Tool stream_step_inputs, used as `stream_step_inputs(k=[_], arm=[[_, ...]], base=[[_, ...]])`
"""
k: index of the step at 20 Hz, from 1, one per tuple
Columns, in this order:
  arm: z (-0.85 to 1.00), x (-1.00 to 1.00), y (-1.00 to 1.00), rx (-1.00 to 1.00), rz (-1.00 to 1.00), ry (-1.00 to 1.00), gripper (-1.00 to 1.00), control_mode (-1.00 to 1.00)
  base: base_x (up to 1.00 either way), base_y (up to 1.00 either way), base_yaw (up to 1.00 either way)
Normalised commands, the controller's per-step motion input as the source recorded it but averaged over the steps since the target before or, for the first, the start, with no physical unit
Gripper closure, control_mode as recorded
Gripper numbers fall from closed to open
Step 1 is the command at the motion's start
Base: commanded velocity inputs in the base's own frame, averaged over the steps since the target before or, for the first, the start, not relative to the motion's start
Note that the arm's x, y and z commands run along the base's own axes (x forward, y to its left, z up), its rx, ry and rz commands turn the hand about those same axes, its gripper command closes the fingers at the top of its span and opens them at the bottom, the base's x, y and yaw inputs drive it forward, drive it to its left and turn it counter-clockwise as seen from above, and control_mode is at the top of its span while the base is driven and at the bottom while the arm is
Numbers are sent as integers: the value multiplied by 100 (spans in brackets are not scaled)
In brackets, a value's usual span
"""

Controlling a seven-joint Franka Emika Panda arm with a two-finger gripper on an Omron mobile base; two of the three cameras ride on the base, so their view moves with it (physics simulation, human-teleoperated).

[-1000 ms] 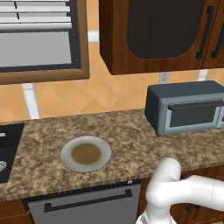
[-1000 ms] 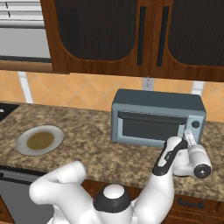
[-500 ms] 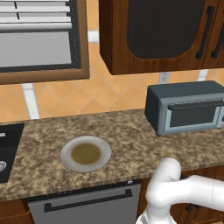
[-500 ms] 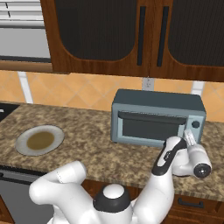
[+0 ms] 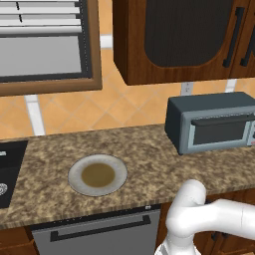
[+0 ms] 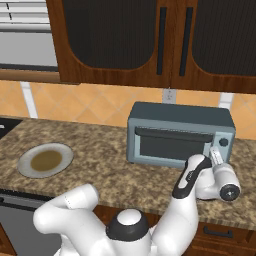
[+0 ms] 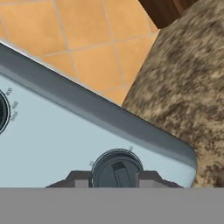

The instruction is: Pick up the kebab skewer and baguette bread, and place them inside the toaster oven. Close the toaster oven door and start by setting the timer.

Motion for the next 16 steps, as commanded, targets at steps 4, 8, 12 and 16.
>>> stream_step_inputs(k=[4,8,12,16], arm=[[0,21,17,11,-1,0,100,-100],[0,16,21,16,0,0,100,-100],[0,19,23,16,-1,0,100,-100],[0,21,30,16,-4,0,100,-100]], base=[[0,0,0],[0,0,0],[0,0,0],[0,0,0]])
